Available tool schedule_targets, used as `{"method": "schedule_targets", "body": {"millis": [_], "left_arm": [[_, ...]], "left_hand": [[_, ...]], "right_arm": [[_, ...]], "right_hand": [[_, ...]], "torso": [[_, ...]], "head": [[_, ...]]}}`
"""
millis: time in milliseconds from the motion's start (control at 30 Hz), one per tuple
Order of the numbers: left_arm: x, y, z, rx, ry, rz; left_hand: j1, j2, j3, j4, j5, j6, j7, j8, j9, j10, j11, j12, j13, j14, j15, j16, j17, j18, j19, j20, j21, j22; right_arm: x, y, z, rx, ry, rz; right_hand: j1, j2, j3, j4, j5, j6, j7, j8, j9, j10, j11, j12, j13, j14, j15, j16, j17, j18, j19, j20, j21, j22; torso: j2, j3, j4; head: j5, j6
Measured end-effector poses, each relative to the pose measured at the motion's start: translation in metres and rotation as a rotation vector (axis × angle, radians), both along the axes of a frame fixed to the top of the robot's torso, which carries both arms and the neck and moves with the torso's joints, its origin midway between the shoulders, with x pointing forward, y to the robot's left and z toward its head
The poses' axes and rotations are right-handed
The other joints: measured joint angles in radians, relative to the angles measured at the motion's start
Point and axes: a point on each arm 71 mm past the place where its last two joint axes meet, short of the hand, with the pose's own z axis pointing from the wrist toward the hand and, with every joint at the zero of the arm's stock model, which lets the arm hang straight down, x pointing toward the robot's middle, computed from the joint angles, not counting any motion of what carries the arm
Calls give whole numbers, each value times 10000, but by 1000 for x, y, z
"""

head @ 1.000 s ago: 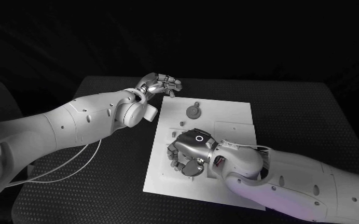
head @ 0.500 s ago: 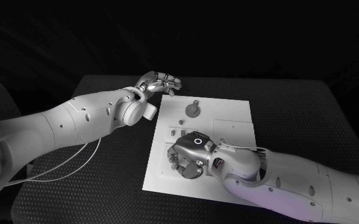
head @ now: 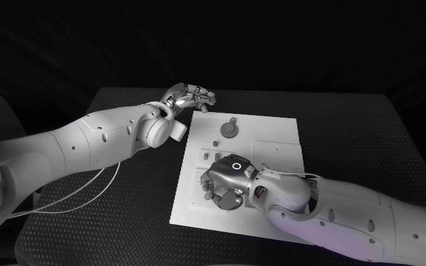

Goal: Assemble the parts on the task board

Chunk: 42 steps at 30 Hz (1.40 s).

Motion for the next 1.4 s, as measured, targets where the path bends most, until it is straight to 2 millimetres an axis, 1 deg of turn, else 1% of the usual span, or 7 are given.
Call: {"method": "schedule_targets", "body": {"millis": [267,367,400,667,867,1167,1400], "left_arm": [[0,1,0,1,2,7],[0,1,0,1,3,6],[0,1,0,1,4,5],[0,1,0,-1,7,0],[0,1,0,-3,10,-4],[0,1,0,-1,15,0],[0,1,0,0,17,1]], "left_hand": [[0,0,0,0,0,0,0,0,1,1,-1,0,-5,0,0,0,9,0,0,0,0,-1],[0,0,0,0,0,0,0,0,0,1,-1,0,-8,0,0,0,9,0,0,0,0,-1],[0,0,0,0,0,0,0,0,0,1,-1,0,-8,0,0,0,9,0,0,0,0,-2],[0,0,0,0,0,0,0,0,1,2,-2,0,-7,0,0,-13,11,0,0,0,0,7],[0,0,0,0,0,0,-1,0,2,3,-3,0,-7,0,0,-39,19,0,0,0,0,6],[0,0,0,0,0,-1,-1,0,1,3,-3,0,-6,0,0,-38,28,0,0,0,0,5],[0,0,0,0,0,-1,-1,0,2,4,-4,0,-6,0,0,-38,28,-1,0,0,0,14]], "right_arm": [[0,-2,0,-40,-150,-29],[0,-3,0,-41,-188,-32],[0,-3,0,-43,-199,-36],[0,-4,0,-76,-273,-46],[0,-6,-1,-184,-267,-63],[0,-9,-1,-303,-233,-77],[0,-6,-1,-373,-239,-42]], "right_hand": [[13,13,-3,-1,-2,-1,0,-1,13,0,0,-1,17,0,0,1,10,0,-20,4,68,-1],[14,14,-13,-12,-8,-1,1,-2,12,0,0,-1,17,-22,-18,1,10,0,-30,-44,78,-1],[15,15,-11,-14,-8,-1,0,-2,13,0,0,-2,17,-24,-18,7,10,-29,-16,-59,77,-2],[28,28,14,-41,-10,-1,1,-3,22,0,0,-19,18,-36,-8,38,9,-33,-15,-61,78,-2],[40,40,11,-43,-40,28,-28,-11,20,0,0,-42,28,-36,-7,38,8,-35,-15,-60,78,-3],[40,40,-2,-54,-48,27,-28,-12,48,0,0,-9,28,-35,-5,40,19,-35,-16,-57,116,-8],[40,39,-3,-54,-34,26,-27,18,38,0,0,-9,30,-32,-2,40,19,-36,-17,-55,117,0]], "torso": [[-3,-4,-2],[-3,-4,-2],[-3,-3,-2],[-3,-5,-2],[-4,-6,-1],[-4,-8,-2],[-5,-6,-6]], "head": [[0,11],[0,14],[-1,15],[0,27],[0,36],[6,8],[12,-5]]}}
